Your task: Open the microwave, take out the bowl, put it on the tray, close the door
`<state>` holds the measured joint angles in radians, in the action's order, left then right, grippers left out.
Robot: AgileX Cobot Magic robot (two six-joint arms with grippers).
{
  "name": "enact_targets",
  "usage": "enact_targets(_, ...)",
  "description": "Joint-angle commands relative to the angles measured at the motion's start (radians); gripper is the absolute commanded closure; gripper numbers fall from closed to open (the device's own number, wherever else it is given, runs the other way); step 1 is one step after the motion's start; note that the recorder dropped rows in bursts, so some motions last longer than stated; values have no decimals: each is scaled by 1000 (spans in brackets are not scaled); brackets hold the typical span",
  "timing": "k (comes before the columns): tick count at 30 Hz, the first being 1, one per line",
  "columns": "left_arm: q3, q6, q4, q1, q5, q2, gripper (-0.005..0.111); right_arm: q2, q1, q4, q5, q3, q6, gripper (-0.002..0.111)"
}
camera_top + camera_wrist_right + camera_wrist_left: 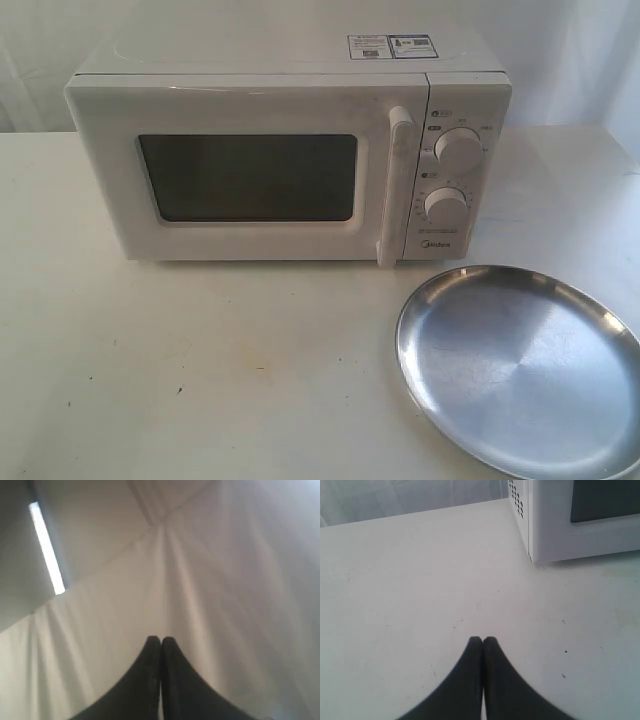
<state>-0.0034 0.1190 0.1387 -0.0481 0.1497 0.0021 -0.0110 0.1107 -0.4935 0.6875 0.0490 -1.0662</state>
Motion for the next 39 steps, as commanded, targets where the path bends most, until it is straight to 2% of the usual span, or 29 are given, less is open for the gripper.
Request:
enact_targets(1,3,6,-4,1,-1,-2,107,-81,-6,-222,129,105,-131,108)
enact_targets(6,3,6,-4,1,-1,-2,107,-284,-6,-339,150,222,-140,108)
enact_targets(12,3,6,-4,1,-1,-2,107,-611,-6,-455,424,342,-170,108)
enact_targets(15,3,6,-4,1,-1,-2,107,-753,-6,-560,433,385,-158,108)
enact_targets(18,3,6,-4,1,-1,-2,107,-895,0,-692,411,398,-96,108)
enact_targets(21,3,6,-4,1,-1,-2,107,-1059,23,-753,415,398,-23,108)
enact_targets(23,3,6,-4,1,-1,-2,107,-1152,47,-755,417,398,95,108)
enact_targets(24,3,6,-4,1,-1,-2,107,-1246,87,-730,414,398,269,108)
enact_targets(27,3,6,-4,1,-1,-2,107,-1452,137,-555,405,398,572,108)
enact_targets(30,3,6,-4,1,-1,-2,107,-1617,139,-248,403,399,902,108)
enact_targets(32,3,6,-4,1,-1,-2,107,-1685,139,-166,398,434,987,108)
enact_targets(34,3,6,-4,1,-1,-2,107,-1735,139,-170,384,490,964,108)
enact_targets(35,3,6,-4,1,-1,-2,107,-1752,146,-193,358,519,916,105)
enact_targets(37,3,6,-4,1,-1,-2,107,-1780,161,-333,292,583,859,93)
enact_targets(39,3,6,-4,1,-1,-2,107,-1795,170,-457,300,618,799,76)
